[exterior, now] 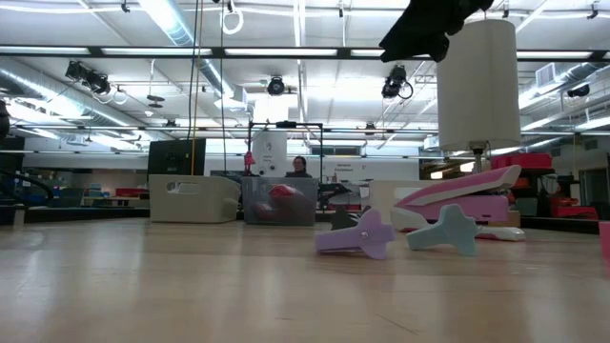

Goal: Pick and place Stapler, Stapler remover, tape
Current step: Put the pink stapler into the black bin

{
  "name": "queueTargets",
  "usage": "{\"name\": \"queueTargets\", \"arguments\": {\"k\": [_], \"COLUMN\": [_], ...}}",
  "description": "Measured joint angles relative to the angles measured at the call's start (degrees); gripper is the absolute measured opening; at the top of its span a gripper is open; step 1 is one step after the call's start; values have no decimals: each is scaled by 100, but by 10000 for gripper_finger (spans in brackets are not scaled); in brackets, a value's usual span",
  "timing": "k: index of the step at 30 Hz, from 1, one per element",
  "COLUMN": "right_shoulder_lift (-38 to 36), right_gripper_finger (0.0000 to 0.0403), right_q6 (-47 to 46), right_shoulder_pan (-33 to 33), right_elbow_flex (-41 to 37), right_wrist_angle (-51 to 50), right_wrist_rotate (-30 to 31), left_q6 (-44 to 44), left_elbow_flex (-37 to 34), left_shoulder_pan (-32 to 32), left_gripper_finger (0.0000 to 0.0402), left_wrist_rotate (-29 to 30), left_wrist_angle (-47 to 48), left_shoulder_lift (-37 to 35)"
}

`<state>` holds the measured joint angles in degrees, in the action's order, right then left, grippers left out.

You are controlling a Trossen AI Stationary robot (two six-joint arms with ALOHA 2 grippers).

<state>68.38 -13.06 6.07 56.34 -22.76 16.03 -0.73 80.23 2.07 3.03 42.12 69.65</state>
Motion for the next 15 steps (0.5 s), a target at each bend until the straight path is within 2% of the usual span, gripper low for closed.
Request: {"name": "queueTargets", "arguments": {"k": [8,15], "right_shoulder_lift": [0,0], "right_gripper_finger": [139,173], "right_q6": [-666,-1447], "right_shoulder_pan": [0,0], "right_elbow_flex": [0,-2], "right_wrist_angle": [-925,-1870], "right_wrist_rotate": [-6,-47], "left_q6": [2,4], "left_elbow_flex": [4,-9], "left_shoulder_pan": [0,0], "left_gripper_finger": [83,83], "left_wrist_rotate": [-2,-2], "left_wrist_angle": [80,142], "left_shoulder_lift": [-183,-199]}}
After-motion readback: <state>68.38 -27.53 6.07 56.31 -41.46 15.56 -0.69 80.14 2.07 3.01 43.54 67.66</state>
